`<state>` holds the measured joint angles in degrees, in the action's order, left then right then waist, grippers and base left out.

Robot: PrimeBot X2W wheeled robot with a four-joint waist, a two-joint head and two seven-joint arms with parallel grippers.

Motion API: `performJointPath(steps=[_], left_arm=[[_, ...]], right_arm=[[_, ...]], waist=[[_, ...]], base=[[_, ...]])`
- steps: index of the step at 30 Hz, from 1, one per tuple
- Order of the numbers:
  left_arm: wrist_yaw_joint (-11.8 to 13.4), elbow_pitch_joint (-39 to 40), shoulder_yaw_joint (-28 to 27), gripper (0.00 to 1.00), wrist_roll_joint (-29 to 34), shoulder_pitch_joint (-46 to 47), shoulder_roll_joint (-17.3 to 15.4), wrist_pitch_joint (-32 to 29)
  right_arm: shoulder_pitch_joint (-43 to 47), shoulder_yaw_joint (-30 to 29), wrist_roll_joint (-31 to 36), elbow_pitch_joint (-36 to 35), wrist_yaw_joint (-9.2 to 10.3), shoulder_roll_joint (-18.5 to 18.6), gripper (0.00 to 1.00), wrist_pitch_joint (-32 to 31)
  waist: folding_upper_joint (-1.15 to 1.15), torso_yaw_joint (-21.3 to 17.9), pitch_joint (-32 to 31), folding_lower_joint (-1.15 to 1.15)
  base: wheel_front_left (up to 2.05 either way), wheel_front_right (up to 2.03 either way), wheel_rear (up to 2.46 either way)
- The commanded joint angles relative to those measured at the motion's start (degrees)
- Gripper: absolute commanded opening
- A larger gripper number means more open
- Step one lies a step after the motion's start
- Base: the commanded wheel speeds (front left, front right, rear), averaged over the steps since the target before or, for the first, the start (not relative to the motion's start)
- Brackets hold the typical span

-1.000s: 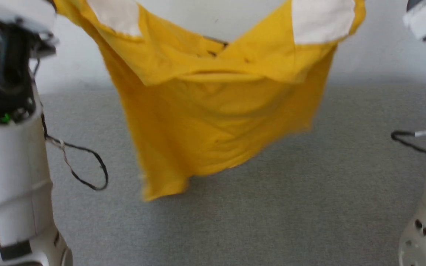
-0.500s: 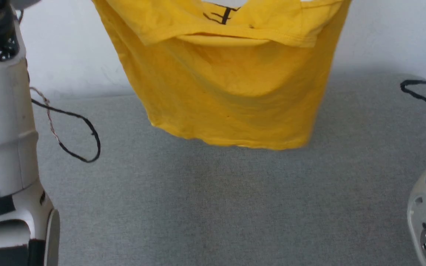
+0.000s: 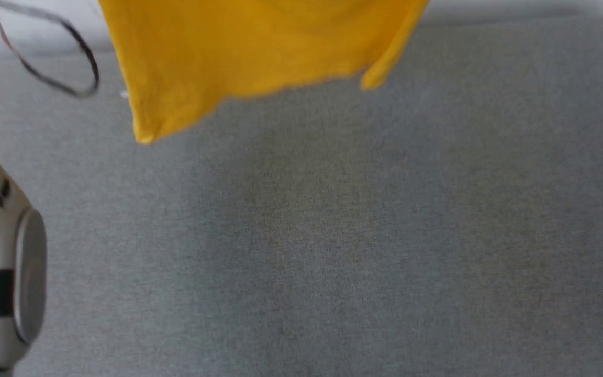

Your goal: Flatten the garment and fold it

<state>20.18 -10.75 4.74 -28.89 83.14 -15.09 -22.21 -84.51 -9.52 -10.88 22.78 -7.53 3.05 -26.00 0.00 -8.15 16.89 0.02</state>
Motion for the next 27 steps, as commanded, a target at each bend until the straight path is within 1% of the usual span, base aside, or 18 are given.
performJointPath(steps=[1, 5, 7, 8, 9, 13, 14, 16, 22, 27], left_arm=[[-1.0, -1.3, -0.3, 0.00, 0.0, 2.5, -0.1, 1.5], [-3.4, -5.6, -0.9, 0.00, -0.7, 8.6, -0.2, 5.2], [-5.3, -7.2, -1.0, 0.00, -1.3, 11.1, -0.4, 6.7], [-5.3, -7.2, -1.0, 0.00, -1.3, 11.1, -0.4, 6.7], [-7.0, -8.6, -1.6, 0.00, -2.4, 13.2, -0.5, 7.9], [-8.3, -10.9, -2.8, 0.00, -3.4, 16.3, -0.9, 10.3], [-8.3, -10.9, -2.8, 0.00, -3.4, 16.3, -0.9, 10.3], [-9.1, -11.8, -3.1, 0.00, -4.0, 16.6, -0.8, 11.0], [-12.3, -11.8, -4.1, 0.00, -6.5, 14.6, -1.7, 11.9], [-13.2, -7.6, -5.5, 0.00, -9.1, 9.7, -2.4, 9.6]], right_arm=[[-2.1, -0.5, 1.2, 0.4, 0.04, -0.2, 0.00, 1.0], [-7.4, -2.8, 3.8, 2.1, 0.04, -0.2, 0.00, 3.4], [-9.4, -4.1, 4.9, 2.8, 0.04, -0.2, 0.00, 4.7], [-9.4, -4.1, 4.9, 2.8, 0.04, -0.2, 0.00, 4.7], [-10.8, -4.8, 6.0, 3.6, 0.04, -0.2, 0.00, 6.1], [-12.3, -5.9, 7.9, 4.8, 0.04, 0.0, 0.00, 8.3], [-12.3, -5.9, 7.9, 4.8, 0.04, 0.0, 0.00, 8.3], [-12.3, -6.5, 8.2, 5.4, 0.04, 0.1, 0.00, 9.1], [-10.5, -3.2, 6.4, 6.1, 0.04, 1.1, 0.00, 10.9], [-8.1, 1.7, 2.5, 4.2, 0.04, 2.7, 0.00, 10.2]], waist=[[0.00, -1.2, 9.9, -0.02], [0.00, -1.5, 14.3, -0.02], [0.00, -1.8, 16.3, -0.02], [0.00, -1.8, 16.3, -0.02], [0.00, -2.1, 18.1, -0.02], [0.00, -2.1, 21.7, -0.02], [0.00, -2.1, 21.7, -0.02], [0.00, -1.7, 23.1, -0.02], [0.00, -0.3, 24.5, -0.02], [0.00, 1.3, 22.9, -0.02]], base=[[0.00, 0.00, 0.00], [0.00, 0.00, 0.00], [0.00, 0.00, 0.00], [0.00, 0.00, 0.00], [0.00, 0.00, 0.00], [0.00, 0.00, 0.00], [0.00, 0.00, 0.00], [0.00, 0.00, 0.00], [0.00, 0.00, 0.00], [0.00, 0.00, 0.00]])
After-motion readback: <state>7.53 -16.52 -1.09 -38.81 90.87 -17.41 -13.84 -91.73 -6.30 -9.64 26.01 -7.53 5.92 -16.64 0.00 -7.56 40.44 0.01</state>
